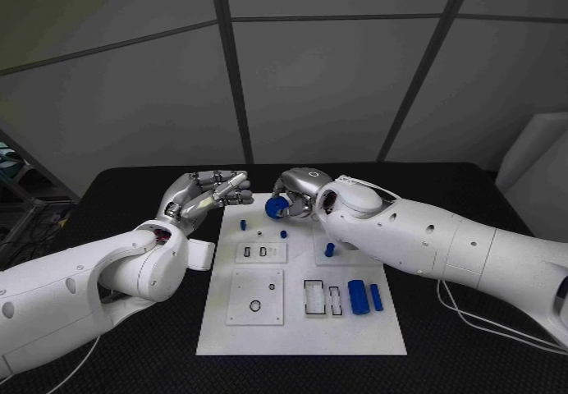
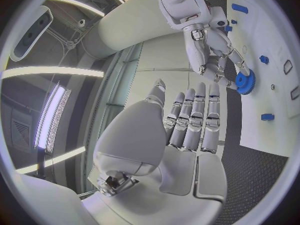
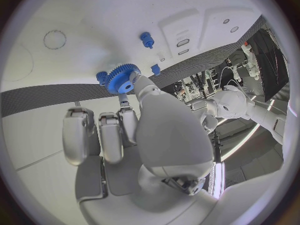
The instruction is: Assemble the parts on the task board
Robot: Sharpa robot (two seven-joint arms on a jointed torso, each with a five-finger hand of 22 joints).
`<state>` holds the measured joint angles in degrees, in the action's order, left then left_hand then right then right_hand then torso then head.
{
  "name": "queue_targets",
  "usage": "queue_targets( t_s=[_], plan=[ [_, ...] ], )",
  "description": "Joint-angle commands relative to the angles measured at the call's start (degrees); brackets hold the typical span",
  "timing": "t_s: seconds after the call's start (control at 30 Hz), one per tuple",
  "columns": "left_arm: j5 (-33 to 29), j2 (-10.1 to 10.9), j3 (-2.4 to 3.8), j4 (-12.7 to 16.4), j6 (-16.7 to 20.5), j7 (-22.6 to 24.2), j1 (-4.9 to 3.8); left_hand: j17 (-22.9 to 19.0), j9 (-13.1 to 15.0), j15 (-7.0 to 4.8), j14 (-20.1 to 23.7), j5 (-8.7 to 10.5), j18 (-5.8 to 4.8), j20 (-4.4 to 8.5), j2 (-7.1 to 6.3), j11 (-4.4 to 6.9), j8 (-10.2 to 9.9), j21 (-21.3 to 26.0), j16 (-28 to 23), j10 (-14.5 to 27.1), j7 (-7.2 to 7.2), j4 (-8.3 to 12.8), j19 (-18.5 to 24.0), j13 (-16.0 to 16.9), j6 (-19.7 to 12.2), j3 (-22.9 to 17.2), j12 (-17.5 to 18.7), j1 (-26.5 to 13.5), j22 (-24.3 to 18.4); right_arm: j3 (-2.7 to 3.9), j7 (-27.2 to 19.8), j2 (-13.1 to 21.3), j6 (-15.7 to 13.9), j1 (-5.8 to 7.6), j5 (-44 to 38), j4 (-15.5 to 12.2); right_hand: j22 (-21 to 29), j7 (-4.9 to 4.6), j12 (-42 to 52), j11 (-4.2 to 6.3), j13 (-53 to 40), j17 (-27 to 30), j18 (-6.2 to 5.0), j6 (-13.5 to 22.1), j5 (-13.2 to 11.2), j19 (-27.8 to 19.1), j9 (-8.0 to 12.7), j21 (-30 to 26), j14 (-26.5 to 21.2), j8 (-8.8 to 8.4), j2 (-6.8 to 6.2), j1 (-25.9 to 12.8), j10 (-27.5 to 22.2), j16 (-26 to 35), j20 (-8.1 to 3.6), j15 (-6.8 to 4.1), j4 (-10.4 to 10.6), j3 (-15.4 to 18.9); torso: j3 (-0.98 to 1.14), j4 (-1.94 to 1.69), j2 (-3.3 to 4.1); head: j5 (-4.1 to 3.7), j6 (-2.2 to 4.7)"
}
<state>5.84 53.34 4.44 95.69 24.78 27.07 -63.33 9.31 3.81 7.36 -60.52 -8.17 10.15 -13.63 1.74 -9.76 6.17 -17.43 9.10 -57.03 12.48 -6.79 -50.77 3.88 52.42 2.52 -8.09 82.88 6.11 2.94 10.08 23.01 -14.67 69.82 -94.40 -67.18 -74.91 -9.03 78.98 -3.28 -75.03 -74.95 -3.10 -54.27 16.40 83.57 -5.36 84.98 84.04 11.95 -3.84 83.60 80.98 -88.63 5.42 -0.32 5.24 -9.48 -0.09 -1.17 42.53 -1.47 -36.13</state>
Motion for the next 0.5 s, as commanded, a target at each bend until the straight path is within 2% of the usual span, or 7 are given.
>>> queue_targets(
  t_s=[0.03,0.27,0.5],
  plan=[
    [0.38,-0.07,0.06,0.04,-0.65,0.23,-0.09,0.06,-0.07,0.03,-0.06,0.28,0.38,-0.13,0.19,-0.07,-0.34,0.35,-0.30,-0.22,0.04,0.37,-0.41,-0.07,0.14,0.08,0.29,0.46,-0.10,-0.10,-0.23,-0.28,1.56,0.06,-0.79,0.38,-4.38,0.46,-0.32,-0.26,-2.44,-11.83,0.79,-0.58,-0.33,0.34,-0.07,0.25,5.26,-0.42,-0.04,-0.89,-0.08,-0.14,0.10,-0.32,-0.03,-0.43,0.01,0.02,-0.04,0.08,-0.05],
    [0.38,-0.07,0.06,0.05,-0.66,0.23,-0.10,0.06,-0.07,0.03,-0.06,0.28,0.38,-0.13,0.19,-0.07,-0.34,0.35,-0.30,-0.22,0.04,0.37,-0.41,-0.07,0.14,0.08,0.29,0.46,-0.10,-0.31,-0.29,-0.67,2.46,0.01,-0.87,1.06,-4.26,0.02,-1.25,-0.63,-1.54,-11.83,0.76,0.60,-0.72,0.24,0.37,0.17,5.25,-1.73,-0.73,-1.67,-0.86,-0.14,0.33,-0.03,-0.03,-0.77,0.01,0.08,-0.04,0.23,-0.17],
    [0.38,-0.09,0.06,0.05,-0.66,0.22,-0.10,0.06,-0.07,0.03,-0.06,0.28,0.38,-0.13,0.19,-0.07,-0.34,0.35,-0.30,-0.22,0.04,0.37,-0.41,-0.07,0.14,0.08,0.29,0.46,-0.10,-0.89,-0.18,-0.83,3.38,-0.03,-0.89,1.50,-4.13,-0.55,-2.10,-1.17,-0.72,-11.88,0.73,2.65,-1.25,0.13,0.90,0.09,5.26,-3.47,-1.40,-2.51,-1.60,-0.15,0.79,0.46,-0.13,-0.97,0.05,0.03,-0.03,0.20,-0.20]
  ],
)
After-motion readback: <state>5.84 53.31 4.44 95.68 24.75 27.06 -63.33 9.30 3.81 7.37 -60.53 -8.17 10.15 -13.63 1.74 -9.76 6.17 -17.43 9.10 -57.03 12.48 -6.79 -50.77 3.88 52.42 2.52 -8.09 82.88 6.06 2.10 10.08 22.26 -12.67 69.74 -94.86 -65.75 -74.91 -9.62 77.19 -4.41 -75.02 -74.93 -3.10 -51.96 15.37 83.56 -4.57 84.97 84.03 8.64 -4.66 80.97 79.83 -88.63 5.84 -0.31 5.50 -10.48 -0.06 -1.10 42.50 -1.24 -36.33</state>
